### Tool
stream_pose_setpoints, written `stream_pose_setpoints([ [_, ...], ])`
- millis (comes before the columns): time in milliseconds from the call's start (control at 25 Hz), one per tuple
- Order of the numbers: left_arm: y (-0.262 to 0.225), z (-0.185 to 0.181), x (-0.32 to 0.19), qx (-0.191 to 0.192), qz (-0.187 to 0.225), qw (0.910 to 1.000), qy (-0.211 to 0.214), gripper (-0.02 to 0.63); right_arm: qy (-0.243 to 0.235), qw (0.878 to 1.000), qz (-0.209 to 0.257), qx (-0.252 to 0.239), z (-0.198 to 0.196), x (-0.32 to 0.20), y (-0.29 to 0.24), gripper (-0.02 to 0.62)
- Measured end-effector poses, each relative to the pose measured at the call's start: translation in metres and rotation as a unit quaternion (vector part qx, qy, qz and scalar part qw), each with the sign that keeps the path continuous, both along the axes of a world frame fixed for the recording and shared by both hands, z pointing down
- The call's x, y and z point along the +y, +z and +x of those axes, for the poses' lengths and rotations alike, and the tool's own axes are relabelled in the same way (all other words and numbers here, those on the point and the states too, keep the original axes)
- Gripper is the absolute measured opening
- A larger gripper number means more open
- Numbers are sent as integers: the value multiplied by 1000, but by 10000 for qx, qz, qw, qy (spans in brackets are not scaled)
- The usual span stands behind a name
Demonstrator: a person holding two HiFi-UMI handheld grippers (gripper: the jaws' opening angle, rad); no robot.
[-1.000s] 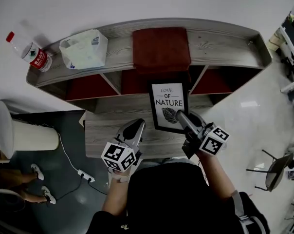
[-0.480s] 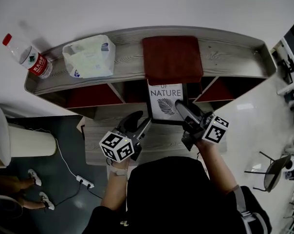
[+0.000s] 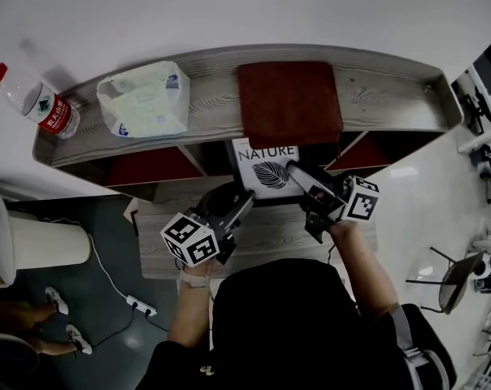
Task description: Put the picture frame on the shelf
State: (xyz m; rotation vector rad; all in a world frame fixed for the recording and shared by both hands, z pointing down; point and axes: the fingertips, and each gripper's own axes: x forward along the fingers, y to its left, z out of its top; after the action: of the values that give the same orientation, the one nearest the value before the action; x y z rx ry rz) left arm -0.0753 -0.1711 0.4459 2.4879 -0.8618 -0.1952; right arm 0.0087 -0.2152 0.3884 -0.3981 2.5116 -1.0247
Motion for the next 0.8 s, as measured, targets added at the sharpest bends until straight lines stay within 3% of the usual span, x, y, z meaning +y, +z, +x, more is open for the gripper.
stream_pose_setpoints([
  [120, 0, -3, -4, -1, 4, 10000, -82, 133, -23, 9997, 23, 235, -1, -3, 3, 37],
  [200, 0, -6, -7, -135, 56, 9996, -225, 121, 143, 9972, 59, 728, -3, -7, 10, 35],
  [400, 6, -8, -17, -405, 80, 9982, -433, 115, 780, 9758, 328, 2016, -5, -18, 23, 96],
  [480, 7, -9, -21, -421, 79, 9978, -515, 114, 1084, 9621, 578, 2435, -4, -23, 23, 122],
  [640, 8, -11, -30, -782, 240, 9936, -784, 109, 1558, 9209, 1165, 3378, -4, -33, 21, 175],
  [800, 8, -14, -40, -1079, 352, 9881, -1034, 104, 1886, 8903, 1526, 3854, -6, -39, 18, 195],
])
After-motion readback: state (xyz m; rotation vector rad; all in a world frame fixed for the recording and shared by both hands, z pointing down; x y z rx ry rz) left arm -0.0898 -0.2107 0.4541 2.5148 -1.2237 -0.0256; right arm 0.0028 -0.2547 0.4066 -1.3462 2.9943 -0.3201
